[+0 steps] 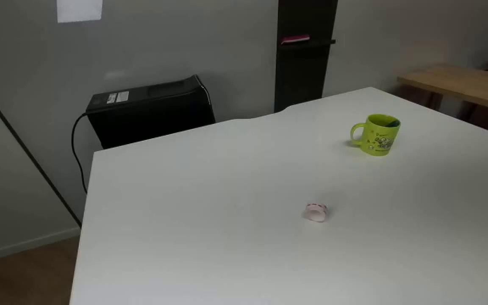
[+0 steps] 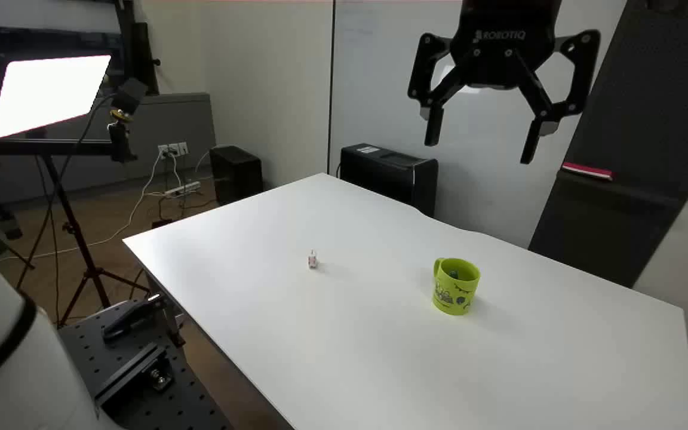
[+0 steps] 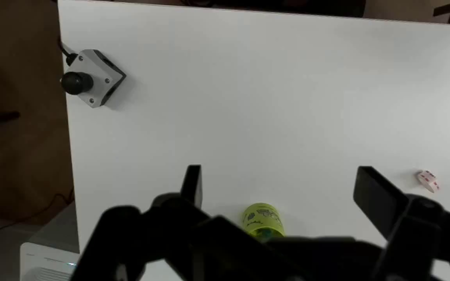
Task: Pick up the marker in the mug and put it on the table
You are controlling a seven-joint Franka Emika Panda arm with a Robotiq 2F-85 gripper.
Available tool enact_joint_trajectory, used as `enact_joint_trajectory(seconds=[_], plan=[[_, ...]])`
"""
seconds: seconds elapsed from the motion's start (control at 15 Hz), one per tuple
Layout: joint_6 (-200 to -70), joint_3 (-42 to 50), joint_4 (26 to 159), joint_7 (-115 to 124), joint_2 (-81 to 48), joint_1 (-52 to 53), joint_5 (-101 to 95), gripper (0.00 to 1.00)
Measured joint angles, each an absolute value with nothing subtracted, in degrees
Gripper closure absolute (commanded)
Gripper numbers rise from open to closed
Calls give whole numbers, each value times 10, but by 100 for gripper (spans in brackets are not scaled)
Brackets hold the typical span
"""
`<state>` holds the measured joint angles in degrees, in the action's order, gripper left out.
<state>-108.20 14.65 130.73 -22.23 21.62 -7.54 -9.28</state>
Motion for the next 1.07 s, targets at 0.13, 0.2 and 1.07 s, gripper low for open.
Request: enact_joint_trajectory(seconds=[0.13,0.2,1.07], plan=[[-1083,147,1307,-222,216,-75,-93,0],[-1083,147,1307,-222,216,-75,-93,0],[-1083,147,1309,-230,209,-76,-93,0]])
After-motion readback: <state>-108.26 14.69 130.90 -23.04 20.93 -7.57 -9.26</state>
